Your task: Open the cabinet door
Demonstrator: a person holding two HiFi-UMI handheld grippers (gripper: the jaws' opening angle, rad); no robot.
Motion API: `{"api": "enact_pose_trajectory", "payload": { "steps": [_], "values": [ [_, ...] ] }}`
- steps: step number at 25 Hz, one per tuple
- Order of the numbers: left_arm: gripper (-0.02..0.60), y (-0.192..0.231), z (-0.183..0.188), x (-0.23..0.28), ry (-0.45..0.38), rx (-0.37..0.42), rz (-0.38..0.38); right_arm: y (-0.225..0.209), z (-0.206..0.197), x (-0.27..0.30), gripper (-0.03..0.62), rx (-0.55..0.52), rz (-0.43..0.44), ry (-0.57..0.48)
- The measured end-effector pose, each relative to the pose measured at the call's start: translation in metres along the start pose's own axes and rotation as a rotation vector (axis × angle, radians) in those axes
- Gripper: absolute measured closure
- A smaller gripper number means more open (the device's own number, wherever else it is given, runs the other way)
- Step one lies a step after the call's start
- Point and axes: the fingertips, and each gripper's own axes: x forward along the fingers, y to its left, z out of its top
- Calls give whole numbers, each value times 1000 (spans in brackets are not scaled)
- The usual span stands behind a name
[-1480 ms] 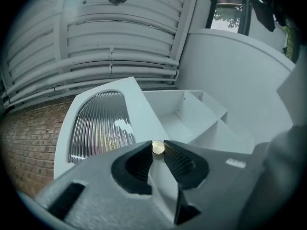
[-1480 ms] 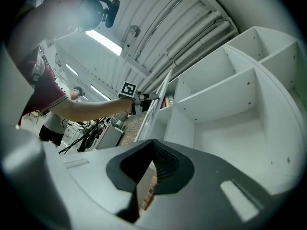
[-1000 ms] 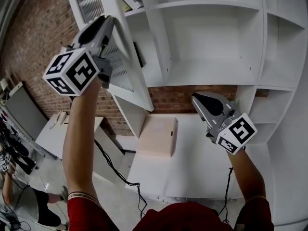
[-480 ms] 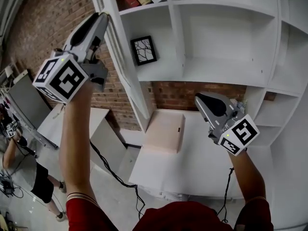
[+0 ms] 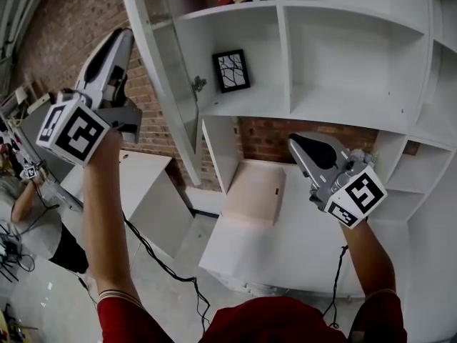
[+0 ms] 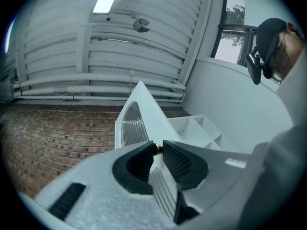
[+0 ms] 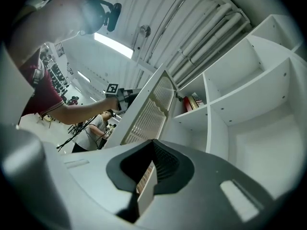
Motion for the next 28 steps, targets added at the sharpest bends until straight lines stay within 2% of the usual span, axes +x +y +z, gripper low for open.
{"api": "enact_pose_trajectory", "payload": {
  "steps": [4,16,24,28],
  "values": [
    [526,15,4,-13,2,4,22,5,-6,10,582,11,14,7],
    [525,63,7,-49,-28,-72,124,26,-13,23,582,10,43,24],
    [545,90,-1,-64,5,-59,176,38,-17,29,582,23,34,29],
    [568,103,4,-81,9,-67,184,60,-8,28,582,13,28,25]
  ]
}}
